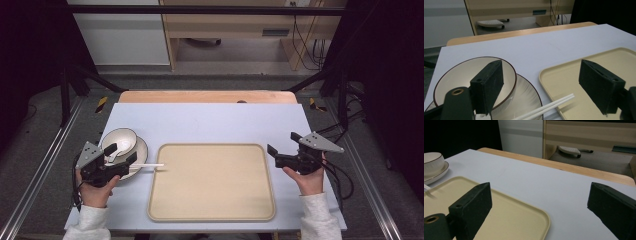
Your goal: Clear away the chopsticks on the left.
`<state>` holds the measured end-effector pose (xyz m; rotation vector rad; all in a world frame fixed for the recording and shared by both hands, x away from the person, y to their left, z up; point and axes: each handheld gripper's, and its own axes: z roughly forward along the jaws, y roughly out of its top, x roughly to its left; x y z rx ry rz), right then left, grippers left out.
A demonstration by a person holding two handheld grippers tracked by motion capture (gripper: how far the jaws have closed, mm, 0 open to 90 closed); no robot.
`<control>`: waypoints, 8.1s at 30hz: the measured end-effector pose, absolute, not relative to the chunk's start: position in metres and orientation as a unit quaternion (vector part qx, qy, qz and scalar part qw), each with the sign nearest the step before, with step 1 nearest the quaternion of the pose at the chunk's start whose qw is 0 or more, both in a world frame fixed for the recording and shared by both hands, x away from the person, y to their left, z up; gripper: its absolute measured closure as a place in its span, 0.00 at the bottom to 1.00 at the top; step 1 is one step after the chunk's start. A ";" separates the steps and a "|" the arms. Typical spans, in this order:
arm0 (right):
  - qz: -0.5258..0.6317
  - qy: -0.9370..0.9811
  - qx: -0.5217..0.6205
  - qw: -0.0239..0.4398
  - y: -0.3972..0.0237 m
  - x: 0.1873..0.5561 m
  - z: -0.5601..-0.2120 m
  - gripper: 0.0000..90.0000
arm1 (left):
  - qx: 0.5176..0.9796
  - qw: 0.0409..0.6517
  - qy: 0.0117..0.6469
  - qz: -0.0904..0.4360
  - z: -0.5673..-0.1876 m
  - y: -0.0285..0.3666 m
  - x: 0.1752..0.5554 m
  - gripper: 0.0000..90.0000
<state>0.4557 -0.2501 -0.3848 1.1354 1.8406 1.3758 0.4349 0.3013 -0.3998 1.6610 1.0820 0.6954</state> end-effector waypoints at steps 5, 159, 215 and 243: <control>0.511 0.690 0.424 0.286 -0.249 0.455 -0.385 0.07 | 0.683 0.498 0.450 0.289 -0.399 0.306 0.432 0.21; 0.479 0.723 0.416 0.273 -0.231 0.455 -0.391 0.07 | 0.805 0.286 0.472 0.218 -0.452 0.291 0.460 0.94; 0.495 0.698 0.432 0.286 -0.241 0.449 -0.386 0.05 | 0.650 0.447 0.564 0.245 -0.439 0.204 0.394 0.93; 0.481 0.713 0.430 0.274 -0.232 0.454 -0.393 0.05 | 0.654 0.383 0.607 0.239 -0.479 0.183 0.397 0.93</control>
